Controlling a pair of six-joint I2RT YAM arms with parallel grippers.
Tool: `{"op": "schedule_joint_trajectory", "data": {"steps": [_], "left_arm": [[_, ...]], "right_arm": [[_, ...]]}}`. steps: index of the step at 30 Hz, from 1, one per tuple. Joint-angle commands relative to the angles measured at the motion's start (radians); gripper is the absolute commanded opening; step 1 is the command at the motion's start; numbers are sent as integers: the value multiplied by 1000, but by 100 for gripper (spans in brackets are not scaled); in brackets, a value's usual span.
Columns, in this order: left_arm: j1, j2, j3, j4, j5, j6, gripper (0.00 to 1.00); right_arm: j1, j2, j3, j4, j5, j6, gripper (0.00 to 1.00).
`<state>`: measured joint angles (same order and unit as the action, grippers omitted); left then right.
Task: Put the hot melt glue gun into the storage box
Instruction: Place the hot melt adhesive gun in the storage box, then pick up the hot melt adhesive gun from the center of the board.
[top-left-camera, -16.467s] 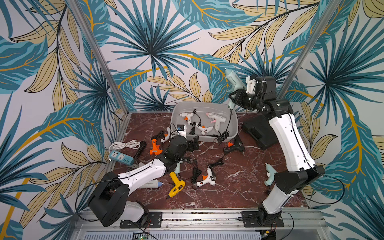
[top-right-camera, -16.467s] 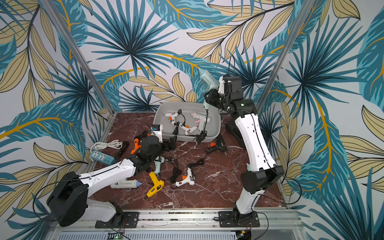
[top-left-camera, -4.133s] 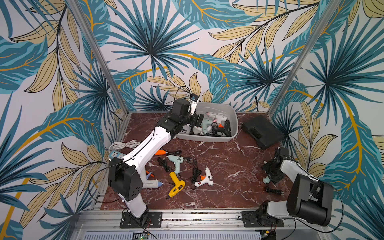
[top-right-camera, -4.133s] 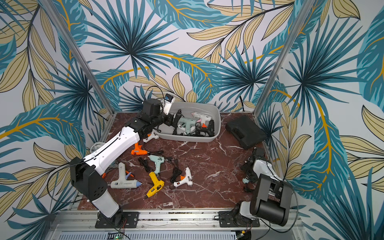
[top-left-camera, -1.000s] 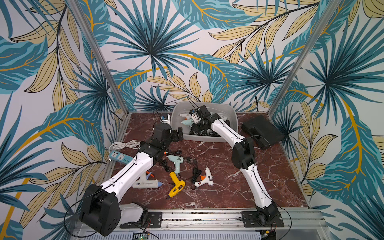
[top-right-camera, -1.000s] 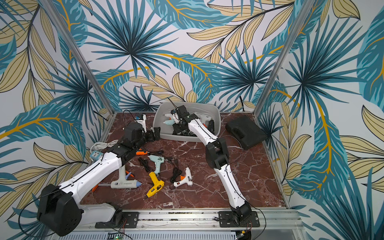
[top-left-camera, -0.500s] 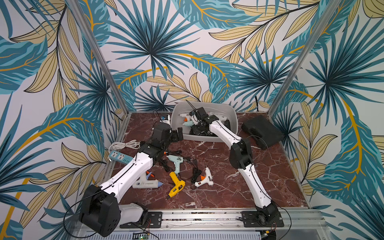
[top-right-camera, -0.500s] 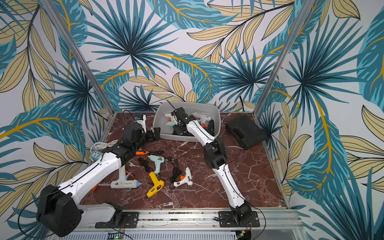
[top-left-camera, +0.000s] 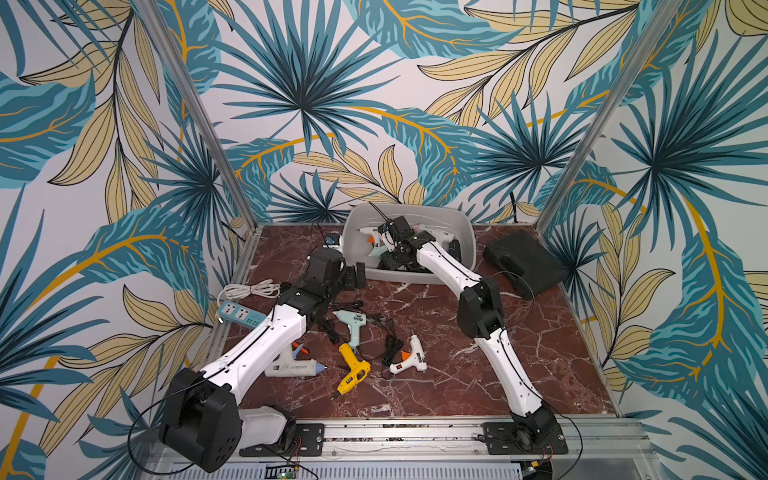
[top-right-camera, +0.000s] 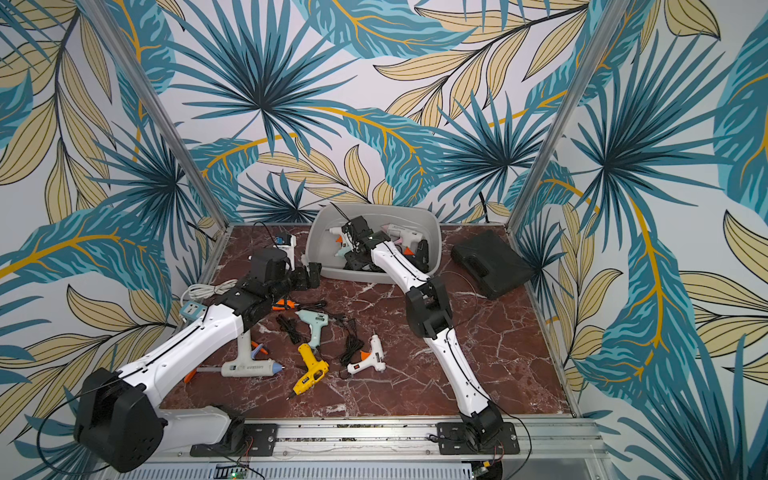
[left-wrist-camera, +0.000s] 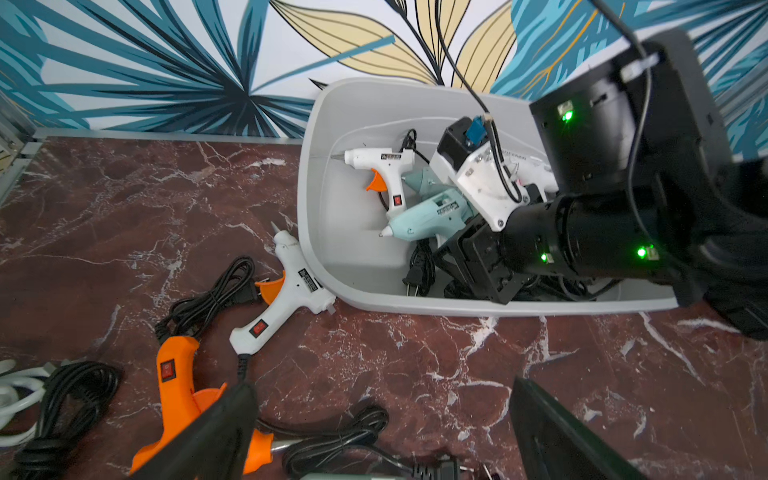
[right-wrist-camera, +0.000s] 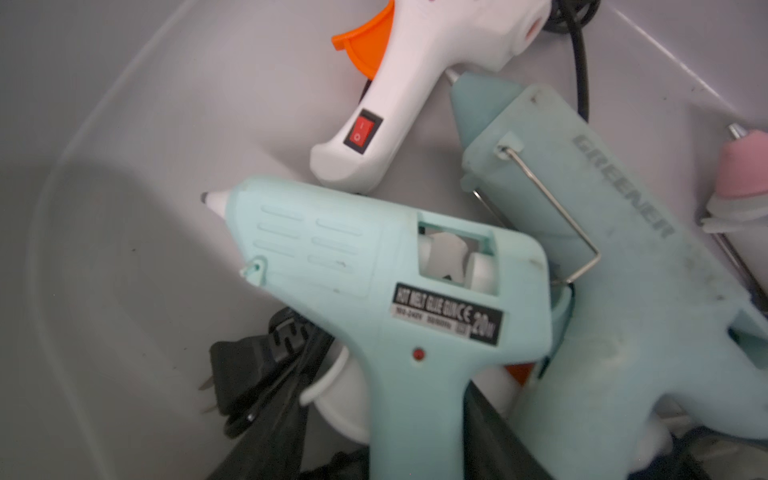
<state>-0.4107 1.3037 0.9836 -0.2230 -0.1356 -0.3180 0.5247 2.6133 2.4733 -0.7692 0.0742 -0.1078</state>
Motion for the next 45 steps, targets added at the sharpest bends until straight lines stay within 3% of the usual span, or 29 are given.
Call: {"op": "schedule_joint_trajectory", "data": {"steps": [1,7,11,16,18,23,29,37,45], "left_arm": [[7,3,-19,-36,66,38,100],[-1,-16,-43,-2,192,92,98],[-28,-26,-47,8,247,153,93],[-142,23,-11,-41,227,293,88],[-190,63,27,-114,217,331,86],[-286,180,126,-282,149,374,84],[-392,277,206,-411,102,371,73],[-473,322,217,-478,152,319,65],[-548,386,231,-515,153,248,63]], "right_arm": [[4,-47,4,-44,-4,33,67],[4,-170,-2,-42,-40,109,77],[3,-270,-46,-43,-1,171,81],[-4,-422,-199,-43,127,274,90],[-15,-495,-284,-40,182,332,99],[-41,-701,-552,-11,336,472,99],[-64,-958,-874,20,539,614,99],[-140,-1271,-1191,39,599,800,99],[-150,-1477,-1330,61,678,831,99]]}}
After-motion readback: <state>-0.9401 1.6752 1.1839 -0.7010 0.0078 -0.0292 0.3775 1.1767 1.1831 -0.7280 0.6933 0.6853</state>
